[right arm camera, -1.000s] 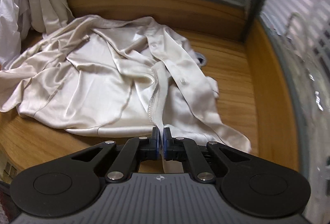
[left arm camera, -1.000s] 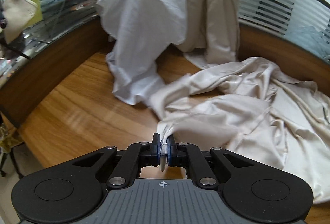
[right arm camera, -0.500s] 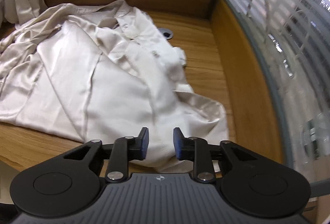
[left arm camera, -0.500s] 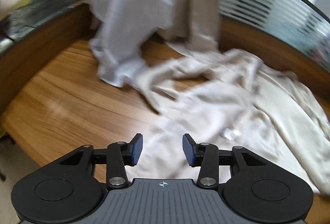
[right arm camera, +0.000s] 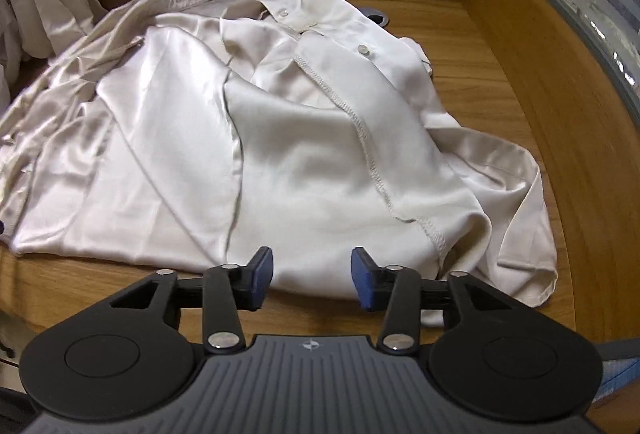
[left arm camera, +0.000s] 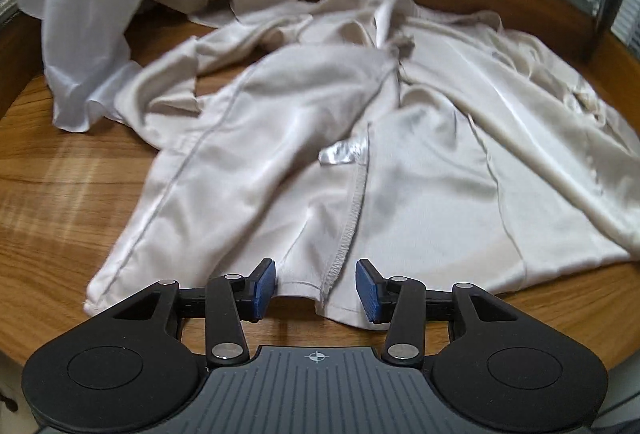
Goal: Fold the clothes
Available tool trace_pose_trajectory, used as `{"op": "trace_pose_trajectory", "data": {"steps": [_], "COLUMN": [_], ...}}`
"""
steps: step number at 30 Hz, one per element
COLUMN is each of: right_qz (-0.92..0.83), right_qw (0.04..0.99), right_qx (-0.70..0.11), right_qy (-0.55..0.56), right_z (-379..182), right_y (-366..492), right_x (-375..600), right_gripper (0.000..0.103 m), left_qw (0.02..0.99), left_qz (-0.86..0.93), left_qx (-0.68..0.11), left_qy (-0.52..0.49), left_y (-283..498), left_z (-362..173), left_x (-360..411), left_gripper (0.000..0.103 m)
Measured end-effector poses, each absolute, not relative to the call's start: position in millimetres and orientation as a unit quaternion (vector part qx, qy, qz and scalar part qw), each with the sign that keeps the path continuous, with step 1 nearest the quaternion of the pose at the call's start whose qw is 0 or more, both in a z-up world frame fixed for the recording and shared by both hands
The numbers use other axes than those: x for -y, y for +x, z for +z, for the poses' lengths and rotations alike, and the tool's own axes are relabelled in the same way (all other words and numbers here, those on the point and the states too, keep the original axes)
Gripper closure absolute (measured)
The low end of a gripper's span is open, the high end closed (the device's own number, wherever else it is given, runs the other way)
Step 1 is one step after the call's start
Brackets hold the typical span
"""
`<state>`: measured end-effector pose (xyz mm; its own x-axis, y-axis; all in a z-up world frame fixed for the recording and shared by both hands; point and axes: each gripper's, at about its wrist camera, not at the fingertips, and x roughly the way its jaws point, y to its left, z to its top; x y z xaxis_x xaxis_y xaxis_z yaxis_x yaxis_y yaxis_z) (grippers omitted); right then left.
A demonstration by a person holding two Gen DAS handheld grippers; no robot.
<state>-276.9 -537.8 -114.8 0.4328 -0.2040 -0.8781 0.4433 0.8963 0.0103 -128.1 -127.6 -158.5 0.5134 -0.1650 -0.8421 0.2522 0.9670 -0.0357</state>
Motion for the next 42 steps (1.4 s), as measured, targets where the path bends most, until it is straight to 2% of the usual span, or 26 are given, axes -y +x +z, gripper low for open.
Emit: {"op": "trace_pose_trajectory", "data": {"steps": [5, 11, 12, 13, 14, 15, 16, 22, 27, 34, 42], "right_qz": [-0.225, -0.236, -0.238, -0.239, -0.240, -0.239, -0.238, -0.239, -0.249, -0.263, -0.213], "right_qw": [0.839, 0.815, 0.811, 0.808, 0.806, 0.806, 0.807, 0.825, 0.841, 0.855, 0.842], "right_qx": [-0.495, -0.527, -0.532, -0.534, -0.535, -0.534, -0.532, -0.503, -0.472, -0.437, -0.463], "right_qy": [0.026, 0.049, 0.057, 0.067, 0.080, 0.090, 0.098, 0.094, 0.095, 0.099, 0.175], "right_z": [-120, -141, -145, -148, -151, -152, -153, -125, -90, -55, -90], "right_y": [-274, -279, -280, -280, -281, -281, -281, -281, -291, -316, -337], "right_x": [541, 569, 573, 576, 579, 579, 579, 574, 576, 566, 539], "right_gripper": [0.054, 0.058, 0.072, 0.096, 0.102, 0.103, 0.103, 0.103, 0.103, 0.103, 0.101], "left_qw": [0.862, 0.866, 0.867, 0.869, 0.870, 0.872, 0.873, 0.886, 0.891, 0.905, 0.904], "left_qz": [-0.133, -0.124, -0.122, -0.120, -0.119, -0.117, -0.116, -0.103, -0.094, -0.093, -0.034], "left_qx": [-0.485, -0.482, -0.480, -0.478, -0.476, -0.473, -0.471, -0.453, -0.440, -0.414, -0.425], "left_qy": [0.052, 0.052, 0.049, 0.047, 0.045, 0.042, 0.040, 0.016, -0.057, -0.032, -0.035], "left_y": [-122, -116, -115, -115, -114, -113, -112, -109, -110, -132, -163], "left_z": [-171, -170, -168, -166, -165, -163, -161, -142, -107, -70, -70], "left_x": [137, 137, 136, 134, 133, 132, 130, 119, 98, 88, 54], "left_gripper": [0.056, 0.057, 0.058, 0.063, 0.080, 0.099, 0.100, 0.100, 0.100, 0.100, 0.100]}}
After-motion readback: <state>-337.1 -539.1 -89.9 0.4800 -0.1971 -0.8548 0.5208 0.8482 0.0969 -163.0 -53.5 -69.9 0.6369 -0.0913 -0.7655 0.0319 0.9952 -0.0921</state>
